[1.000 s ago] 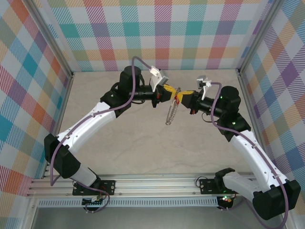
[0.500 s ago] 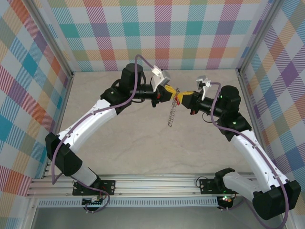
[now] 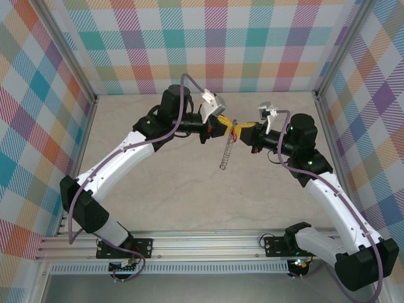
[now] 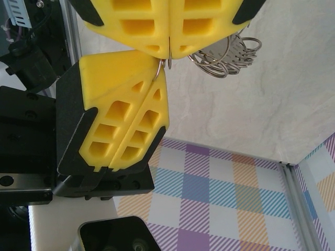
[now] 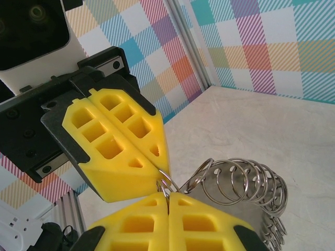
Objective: Put the keys on the keyring
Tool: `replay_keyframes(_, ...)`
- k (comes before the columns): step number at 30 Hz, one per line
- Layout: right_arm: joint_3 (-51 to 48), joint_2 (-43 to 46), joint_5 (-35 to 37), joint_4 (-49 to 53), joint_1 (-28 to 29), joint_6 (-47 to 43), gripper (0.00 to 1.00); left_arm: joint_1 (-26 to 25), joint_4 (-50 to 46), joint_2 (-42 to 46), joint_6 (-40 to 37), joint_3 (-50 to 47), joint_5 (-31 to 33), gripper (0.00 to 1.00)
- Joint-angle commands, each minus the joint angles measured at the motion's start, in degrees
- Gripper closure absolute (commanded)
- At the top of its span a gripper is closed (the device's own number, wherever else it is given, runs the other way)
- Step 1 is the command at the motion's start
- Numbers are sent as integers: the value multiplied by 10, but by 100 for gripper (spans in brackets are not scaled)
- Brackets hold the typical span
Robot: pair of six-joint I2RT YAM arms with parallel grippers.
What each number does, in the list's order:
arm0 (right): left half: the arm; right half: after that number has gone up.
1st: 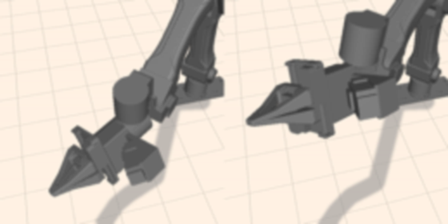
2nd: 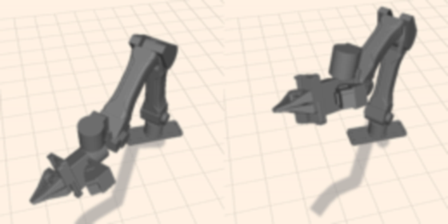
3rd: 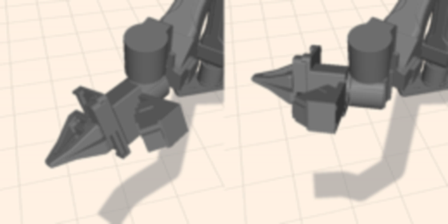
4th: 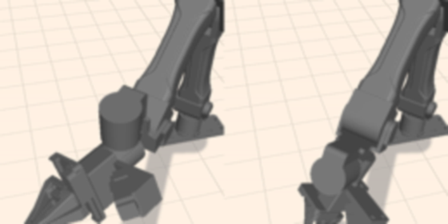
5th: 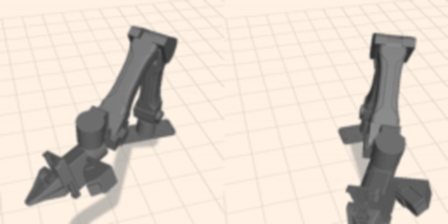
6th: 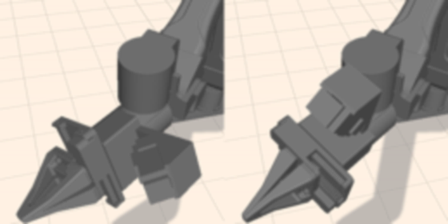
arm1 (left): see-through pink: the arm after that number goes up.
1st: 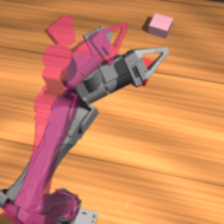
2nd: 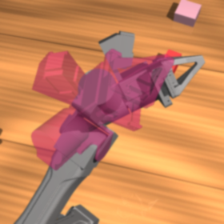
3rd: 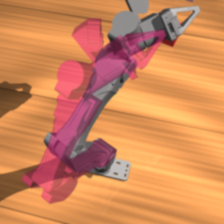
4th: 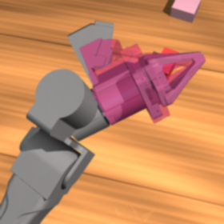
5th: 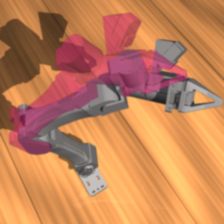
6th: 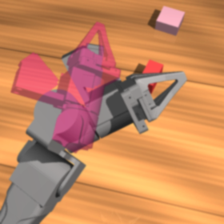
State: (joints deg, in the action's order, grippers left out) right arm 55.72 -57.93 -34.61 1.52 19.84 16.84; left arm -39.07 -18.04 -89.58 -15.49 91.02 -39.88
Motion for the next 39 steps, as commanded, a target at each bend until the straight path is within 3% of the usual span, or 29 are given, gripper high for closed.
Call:
replay_keyframes(1, 21, 5, 36, -10, -1, -19, 100, -14, -11, 4, -13, 19, -57, 100)
replay_keyframes(17, 28, -7, 27, -12, -1, -14, 100, -14, -11, 9, -9, 16, -64, 100)
replay_keyframes(39, -11, -3, 36, -13, -31, 0, 100, -13, 124, 59, 50, -48, -33, 100)
